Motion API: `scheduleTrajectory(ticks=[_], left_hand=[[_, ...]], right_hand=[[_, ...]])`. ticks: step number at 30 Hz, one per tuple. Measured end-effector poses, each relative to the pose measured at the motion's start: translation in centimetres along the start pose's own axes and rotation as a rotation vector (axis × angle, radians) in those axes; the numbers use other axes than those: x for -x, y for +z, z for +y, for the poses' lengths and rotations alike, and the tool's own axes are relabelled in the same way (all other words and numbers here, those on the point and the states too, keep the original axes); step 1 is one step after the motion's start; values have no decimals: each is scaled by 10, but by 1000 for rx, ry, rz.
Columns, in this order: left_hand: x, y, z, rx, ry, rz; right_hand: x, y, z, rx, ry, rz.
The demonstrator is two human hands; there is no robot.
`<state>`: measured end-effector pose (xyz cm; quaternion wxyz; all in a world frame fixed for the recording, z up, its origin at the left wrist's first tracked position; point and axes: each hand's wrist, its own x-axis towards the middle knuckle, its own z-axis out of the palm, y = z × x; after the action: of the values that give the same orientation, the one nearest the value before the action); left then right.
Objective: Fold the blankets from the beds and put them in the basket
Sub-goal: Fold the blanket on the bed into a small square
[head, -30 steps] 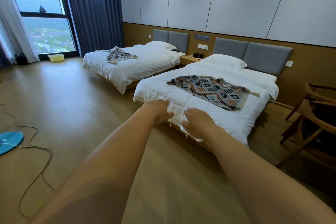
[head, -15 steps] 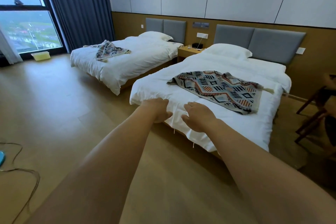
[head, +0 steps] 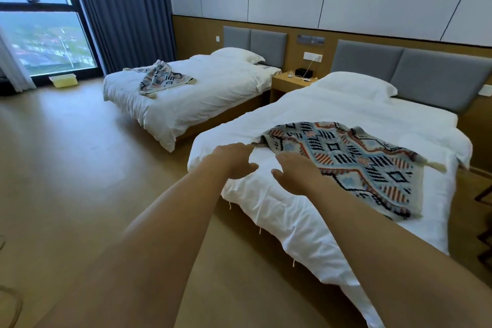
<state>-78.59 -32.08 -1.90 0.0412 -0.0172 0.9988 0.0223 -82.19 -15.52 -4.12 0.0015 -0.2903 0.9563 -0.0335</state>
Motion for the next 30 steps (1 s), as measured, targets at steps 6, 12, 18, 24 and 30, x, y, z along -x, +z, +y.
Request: scheduleTrajectory(ticks=[6,12,18,24,30], left_hand=[[-95,18,-46,3,-16,-54],[-205,32,-113,-8,20,-70],[-317,16,-187,-25,70,-113],[-410,22,-229,-23,140,-165],[-510,43,-246,-41,196,-218]], right_hand=[[-105,25,13,-21,-10,-49],[-225,55,13,4,38,-98],[-340,66,17,-53,125,-147],[-431,82,38,-93,204,-189],[-520,110,68,-112,252,-228]])
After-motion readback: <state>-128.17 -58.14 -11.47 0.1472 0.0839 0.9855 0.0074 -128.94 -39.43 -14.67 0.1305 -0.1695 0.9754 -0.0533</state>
